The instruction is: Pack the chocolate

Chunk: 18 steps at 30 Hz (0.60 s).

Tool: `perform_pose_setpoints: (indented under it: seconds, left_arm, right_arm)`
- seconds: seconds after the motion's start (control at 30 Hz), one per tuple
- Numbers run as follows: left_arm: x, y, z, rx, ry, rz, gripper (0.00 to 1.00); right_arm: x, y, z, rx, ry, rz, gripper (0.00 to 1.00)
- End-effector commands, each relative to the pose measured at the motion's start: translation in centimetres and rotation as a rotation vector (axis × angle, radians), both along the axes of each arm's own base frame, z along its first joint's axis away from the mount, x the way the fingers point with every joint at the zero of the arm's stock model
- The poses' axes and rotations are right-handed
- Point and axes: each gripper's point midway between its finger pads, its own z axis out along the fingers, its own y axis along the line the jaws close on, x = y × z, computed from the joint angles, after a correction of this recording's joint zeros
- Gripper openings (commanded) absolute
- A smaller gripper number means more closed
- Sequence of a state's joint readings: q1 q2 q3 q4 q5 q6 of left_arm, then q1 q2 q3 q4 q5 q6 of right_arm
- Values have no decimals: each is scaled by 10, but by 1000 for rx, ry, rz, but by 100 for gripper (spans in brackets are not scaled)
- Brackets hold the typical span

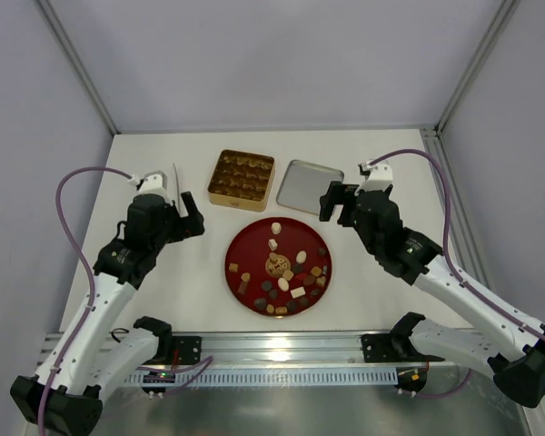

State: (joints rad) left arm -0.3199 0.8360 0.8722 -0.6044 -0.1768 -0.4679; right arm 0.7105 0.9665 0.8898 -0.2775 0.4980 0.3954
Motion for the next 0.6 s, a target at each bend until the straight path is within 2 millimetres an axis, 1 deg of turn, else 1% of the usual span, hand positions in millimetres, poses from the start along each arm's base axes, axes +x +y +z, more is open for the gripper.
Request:
perform_pose_setpoints:
  seconds: [0.0, 0.2, 0.3, 0.33, 0.4, 0.43, 0.47, 0.5, 0.53, 0.57]
  left_arm:
    - [1, 6, 5, 6, -30, 31, 100]
    - [1, 8, 5, 16, -31, 43, 100]
    - [2, 14, 4, 27, -32, 76, 100]
    - [4, 18, 5, 35, -34, 99, 100]
    - [9, 22, 1, 53, -13, 134, 100]
    - [12, 24, 4, 62, -9, 149, 100]
    - [15, 30, 3, 88, -4, 183, 100]
    - [20, 32, -6, 114, 34, 201, 100]
    - [23, 34, -5, 130, 43, 211, 100]
    - [26, 38, -10, 151, 60, 231, 100]
  right_arm:
    - [1, -1, 13, 25, -38, -5, 100]
    - [1, 1, 11, 22, -32, 4, 100]
    - [0, 4, 10, 18, -20, 22, 100]
    - [0, 6, 7, 11, -8, 27, 100]
    - [1, 8, 8, 10, -3, 36, 100]
    - [2, 9, 7, 9, 0, 37, 100]
    - [2, 11, 5, 6, 7, 43, 100]
    - [2, 12, 4, 4, 12, 47, 100]
    - [3, 14, 3, 1, 17, 54, 100]
    - [4, 16, 1, 0, 23, 59, 100]
